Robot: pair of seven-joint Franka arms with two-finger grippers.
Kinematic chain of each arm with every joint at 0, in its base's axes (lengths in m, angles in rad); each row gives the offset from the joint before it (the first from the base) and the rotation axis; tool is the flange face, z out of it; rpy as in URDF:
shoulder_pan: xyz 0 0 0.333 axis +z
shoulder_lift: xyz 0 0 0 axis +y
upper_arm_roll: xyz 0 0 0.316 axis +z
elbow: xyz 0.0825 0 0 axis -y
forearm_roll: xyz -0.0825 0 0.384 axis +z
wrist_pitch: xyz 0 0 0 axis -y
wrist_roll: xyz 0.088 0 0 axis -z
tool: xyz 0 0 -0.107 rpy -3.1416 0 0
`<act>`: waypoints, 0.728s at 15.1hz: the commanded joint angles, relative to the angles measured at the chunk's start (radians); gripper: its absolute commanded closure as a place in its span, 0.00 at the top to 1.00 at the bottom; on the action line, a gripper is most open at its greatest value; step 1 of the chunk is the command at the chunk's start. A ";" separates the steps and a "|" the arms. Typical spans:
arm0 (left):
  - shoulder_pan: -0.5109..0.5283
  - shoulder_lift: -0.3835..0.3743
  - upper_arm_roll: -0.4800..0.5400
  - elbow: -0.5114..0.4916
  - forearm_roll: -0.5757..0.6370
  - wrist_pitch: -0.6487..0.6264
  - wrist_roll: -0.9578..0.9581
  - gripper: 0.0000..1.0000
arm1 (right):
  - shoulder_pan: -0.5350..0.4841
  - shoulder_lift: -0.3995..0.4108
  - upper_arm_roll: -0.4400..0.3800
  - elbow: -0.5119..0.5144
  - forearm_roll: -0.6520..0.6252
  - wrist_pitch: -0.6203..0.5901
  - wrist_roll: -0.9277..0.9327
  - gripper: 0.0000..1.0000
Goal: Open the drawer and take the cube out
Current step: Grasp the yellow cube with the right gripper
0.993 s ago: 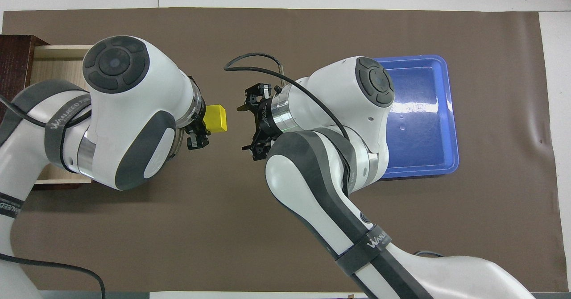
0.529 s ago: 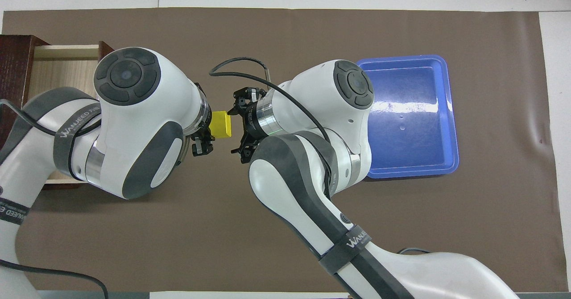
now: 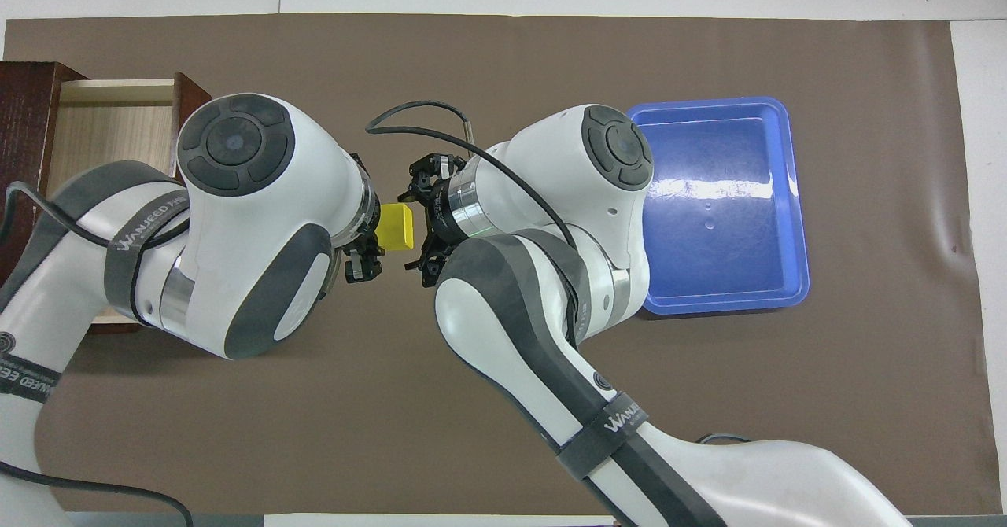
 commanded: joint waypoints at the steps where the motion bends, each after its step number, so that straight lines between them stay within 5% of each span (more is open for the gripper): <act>1: -0.012 -0.035 0.015 -0.043 -0.018 0.023 0.002 0.00 | 0.004 0.021 -0.001 0.025 -0.005 0.019 0.023 0.84; 3: -0.010 -0.035 0.015 -0.043 -0.018 0.023 0.004 0.00 | 0.002 0.021 -0.001 0.025 -0.005 0.017 0.023 0.66; 8: -0.009 -0.035 0.015 -0.045 -0.018 0.023 0.005 0.00 | -0.005 0.021 -0.001 0.025 -0.002 0.019 0.023 0.50; 9: -0.009 -0.035 0.015 -0.045 -0.018 0.023 0.005 0.00 | -0.005 0.021 -0.001 0.025 0.004 0.020 0.024 0.33; 10: -0.009 -0.035 0.015 -0.045 -0.018 0.025 0.007 0.00 | -0.008 0.021 -0.001 0.025 0.012 0.020 0.026 0.00; 11: -0.007 -0.035 0.015 -0.045 -0.018 0.023 0.007 0.00 | -0.008 0.021 -0.001 0.025 0.010 0.022 0.024 0.00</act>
